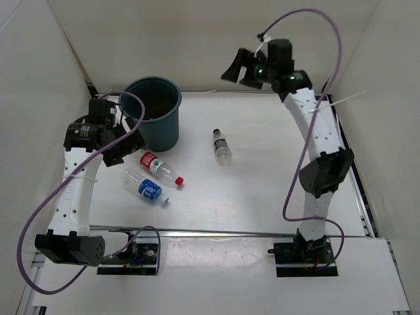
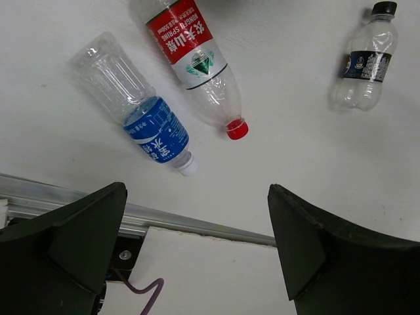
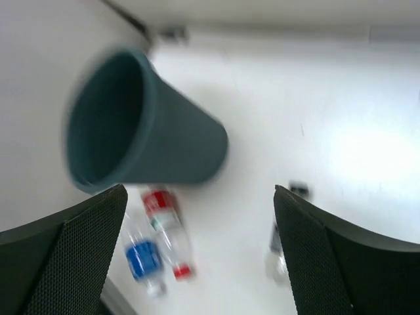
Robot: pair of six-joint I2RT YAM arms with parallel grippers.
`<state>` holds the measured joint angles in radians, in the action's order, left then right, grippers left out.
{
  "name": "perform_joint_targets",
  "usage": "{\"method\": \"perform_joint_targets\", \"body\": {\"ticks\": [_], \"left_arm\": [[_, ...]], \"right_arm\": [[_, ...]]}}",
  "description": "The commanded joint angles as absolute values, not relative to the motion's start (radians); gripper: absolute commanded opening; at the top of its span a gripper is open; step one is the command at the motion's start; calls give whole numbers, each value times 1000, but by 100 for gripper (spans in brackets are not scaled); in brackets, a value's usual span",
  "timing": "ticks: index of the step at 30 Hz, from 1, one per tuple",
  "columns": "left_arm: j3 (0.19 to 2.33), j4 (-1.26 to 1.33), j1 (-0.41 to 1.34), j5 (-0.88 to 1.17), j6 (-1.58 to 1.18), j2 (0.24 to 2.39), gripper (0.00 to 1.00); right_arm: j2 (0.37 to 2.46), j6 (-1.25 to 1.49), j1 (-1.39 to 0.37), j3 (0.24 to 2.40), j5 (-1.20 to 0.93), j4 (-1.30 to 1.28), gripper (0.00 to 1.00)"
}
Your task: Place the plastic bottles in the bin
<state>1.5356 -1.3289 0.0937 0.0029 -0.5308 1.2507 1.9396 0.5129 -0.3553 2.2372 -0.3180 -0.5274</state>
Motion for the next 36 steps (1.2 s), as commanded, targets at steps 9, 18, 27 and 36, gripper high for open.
{"method": "perform_joint_targets", "body": {"ticks": [9,18,27,36], "left_arm": [[1488,-1272,49,90,-548,1226,100],[1470,-1281,-11,81,-538,1206,100],[1468,-1299,-31,81,-529,1206,100],[1477,-1330,-31,48,-529,1193,100]], "right_arm": [[2201,315,-425,2132,-319,-873,94],[2282,278,-469,2077,-287,-904,94],[2367,301,-480,2118,-333,-923,87],[2421,321,-480,2118,-368,-933,54]]}}
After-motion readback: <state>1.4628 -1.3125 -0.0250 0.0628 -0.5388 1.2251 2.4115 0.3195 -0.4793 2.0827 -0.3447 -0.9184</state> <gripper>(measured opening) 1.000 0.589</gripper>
